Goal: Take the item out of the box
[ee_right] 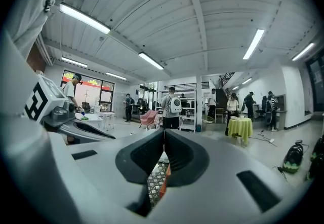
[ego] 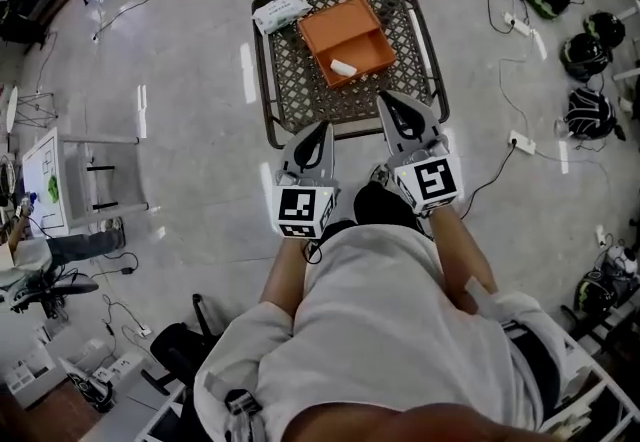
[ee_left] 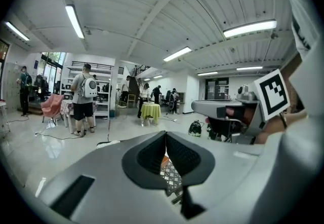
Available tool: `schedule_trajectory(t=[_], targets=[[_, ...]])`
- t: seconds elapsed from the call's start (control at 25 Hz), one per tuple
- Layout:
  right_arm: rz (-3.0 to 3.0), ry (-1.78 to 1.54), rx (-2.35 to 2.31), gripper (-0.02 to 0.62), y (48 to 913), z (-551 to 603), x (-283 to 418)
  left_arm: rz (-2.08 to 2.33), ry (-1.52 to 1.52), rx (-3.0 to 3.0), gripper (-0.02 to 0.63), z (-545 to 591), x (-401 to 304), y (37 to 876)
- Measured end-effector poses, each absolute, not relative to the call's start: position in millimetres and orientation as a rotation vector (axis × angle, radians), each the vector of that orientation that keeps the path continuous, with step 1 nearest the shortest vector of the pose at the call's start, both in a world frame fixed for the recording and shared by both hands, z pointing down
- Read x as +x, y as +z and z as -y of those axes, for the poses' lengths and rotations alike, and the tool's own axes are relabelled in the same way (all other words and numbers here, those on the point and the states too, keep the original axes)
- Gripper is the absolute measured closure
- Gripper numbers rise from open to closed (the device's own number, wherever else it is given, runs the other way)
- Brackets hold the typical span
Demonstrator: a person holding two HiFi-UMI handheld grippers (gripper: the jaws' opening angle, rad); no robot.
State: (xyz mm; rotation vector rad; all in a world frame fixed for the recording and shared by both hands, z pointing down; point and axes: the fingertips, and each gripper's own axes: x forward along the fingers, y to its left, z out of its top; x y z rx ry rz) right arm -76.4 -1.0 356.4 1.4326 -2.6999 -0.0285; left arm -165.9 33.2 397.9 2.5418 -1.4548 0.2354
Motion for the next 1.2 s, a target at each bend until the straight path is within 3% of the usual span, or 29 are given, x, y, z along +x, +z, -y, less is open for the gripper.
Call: schedule_trajectory(t=[0.44,1.2], targets=[[2.691,0.1,1.445,0.591,396,68,-18,1.279,0.515,2.599,0.595,41,-102,440],[2.552,0.269,1.55,0.591,446,108,8,0.997,0.829,2.609,0.595,104,-79,492]])
